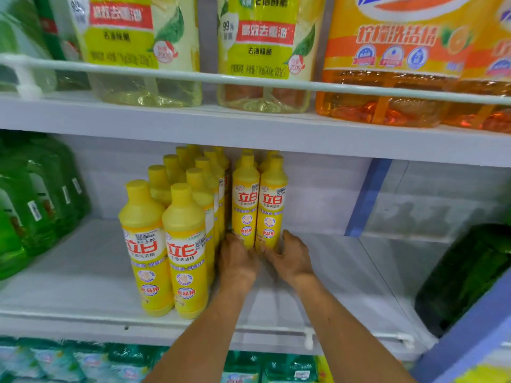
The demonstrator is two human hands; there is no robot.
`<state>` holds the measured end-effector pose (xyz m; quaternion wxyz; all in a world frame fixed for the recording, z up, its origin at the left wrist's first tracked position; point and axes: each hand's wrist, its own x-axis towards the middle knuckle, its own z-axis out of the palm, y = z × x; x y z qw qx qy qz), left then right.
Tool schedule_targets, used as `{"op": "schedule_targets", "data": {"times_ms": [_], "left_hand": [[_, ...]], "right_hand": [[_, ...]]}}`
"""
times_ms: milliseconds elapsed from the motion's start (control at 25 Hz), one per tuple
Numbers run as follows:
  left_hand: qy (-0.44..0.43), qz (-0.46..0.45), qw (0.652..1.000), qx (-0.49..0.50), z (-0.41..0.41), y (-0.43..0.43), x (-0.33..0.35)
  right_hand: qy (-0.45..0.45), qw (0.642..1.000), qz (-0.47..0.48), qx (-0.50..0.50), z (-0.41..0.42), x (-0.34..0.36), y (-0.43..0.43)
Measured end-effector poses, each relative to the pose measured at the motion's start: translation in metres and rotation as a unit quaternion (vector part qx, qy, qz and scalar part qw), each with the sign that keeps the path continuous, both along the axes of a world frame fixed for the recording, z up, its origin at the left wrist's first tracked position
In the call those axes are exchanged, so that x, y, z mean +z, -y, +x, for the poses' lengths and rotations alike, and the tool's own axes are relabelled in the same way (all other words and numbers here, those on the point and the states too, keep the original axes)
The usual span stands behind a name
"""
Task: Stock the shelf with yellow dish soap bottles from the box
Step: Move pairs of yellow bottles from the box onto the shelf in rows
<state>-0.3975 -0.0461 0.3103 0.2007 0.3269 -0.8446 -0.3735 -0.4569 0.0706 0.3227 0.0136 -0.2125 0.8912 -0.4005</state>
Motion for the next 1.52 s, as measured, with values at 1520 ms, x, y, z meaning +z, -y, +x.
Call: {"op": "schedule_targets", "data": {"times_ms": [1520], "left_hand": [[0.445, -0.218, 0.802, -0.334, 0.435, 0.001, -0.174]], "right_hand": [[0.043, 0.881, 0.446, 0.154, 0.403, -0.172, -0.072]]}}
